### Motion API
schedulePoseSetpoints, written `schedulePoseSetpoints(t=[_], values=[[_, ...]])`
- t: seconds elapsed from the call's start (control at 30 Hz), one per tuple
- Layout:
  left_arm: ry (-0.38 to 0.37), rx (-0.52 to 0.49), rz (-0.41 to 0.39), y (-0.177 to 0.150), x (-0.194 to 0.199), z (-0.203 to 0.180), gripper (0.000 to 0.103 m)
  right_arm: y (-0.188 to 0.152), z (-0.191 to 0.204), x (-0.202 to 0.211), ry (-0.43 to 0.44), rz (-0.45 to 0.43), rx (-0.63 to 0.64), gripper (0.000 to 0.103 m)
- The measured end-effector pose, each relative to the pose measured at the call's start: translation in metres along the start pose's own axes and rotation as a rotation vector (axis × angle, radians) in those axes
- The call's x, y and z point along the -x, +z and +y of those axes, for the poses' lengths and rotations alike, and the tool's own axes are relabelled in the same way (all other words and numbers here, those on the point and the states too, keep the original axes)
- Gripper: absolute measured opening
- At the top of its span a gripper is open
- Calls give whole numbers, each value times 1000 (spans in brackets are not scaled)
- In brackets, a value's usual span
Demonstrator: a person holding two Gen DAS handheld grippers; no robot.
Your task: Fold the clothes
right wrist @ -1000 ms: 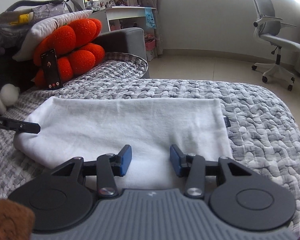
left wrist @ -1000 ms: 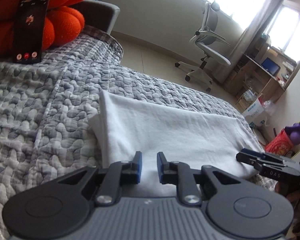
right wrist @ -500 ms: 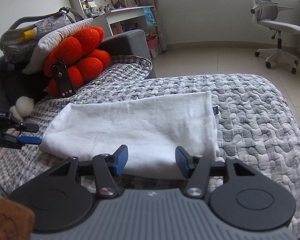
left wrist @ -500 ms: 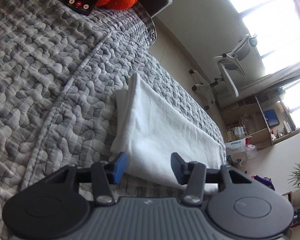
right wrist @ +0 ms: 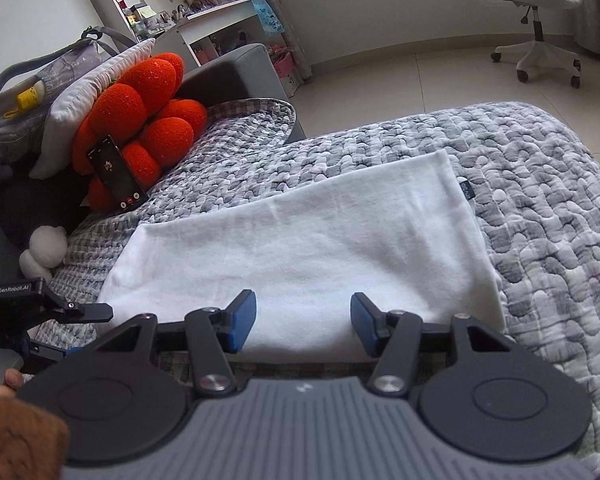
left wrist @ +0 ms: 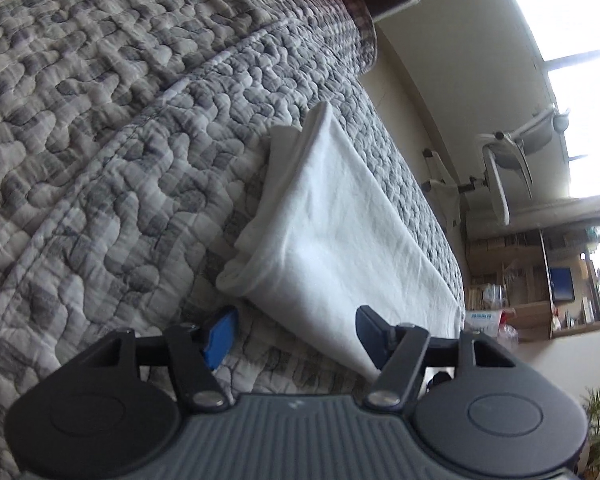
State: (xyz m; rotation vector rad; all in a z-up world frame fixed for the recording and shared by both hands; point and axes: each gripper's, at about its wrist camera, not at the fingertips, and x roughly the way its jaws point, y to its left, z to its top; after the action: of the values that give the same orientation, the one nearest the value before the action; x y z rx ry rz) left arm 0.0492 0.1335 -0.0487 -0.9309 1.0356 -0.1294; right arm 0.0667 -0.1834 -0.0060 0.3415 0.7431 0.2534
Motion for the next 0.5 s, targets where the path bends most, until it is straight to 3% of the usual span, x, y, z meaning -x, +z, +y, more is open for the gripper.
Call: schedulePoseSetpoints(t=[0.13,0.3,0.5], values=[[5,121,-181,-21,2,0,65,0,1,-6,5,5,-37,57],[51,168,-370,-50,1,-10,65,1,2,-12,8,-2,-62,57],[98,233,-506,-62,2,-11,54,7,-4,-11,46,-37,-146,56]])
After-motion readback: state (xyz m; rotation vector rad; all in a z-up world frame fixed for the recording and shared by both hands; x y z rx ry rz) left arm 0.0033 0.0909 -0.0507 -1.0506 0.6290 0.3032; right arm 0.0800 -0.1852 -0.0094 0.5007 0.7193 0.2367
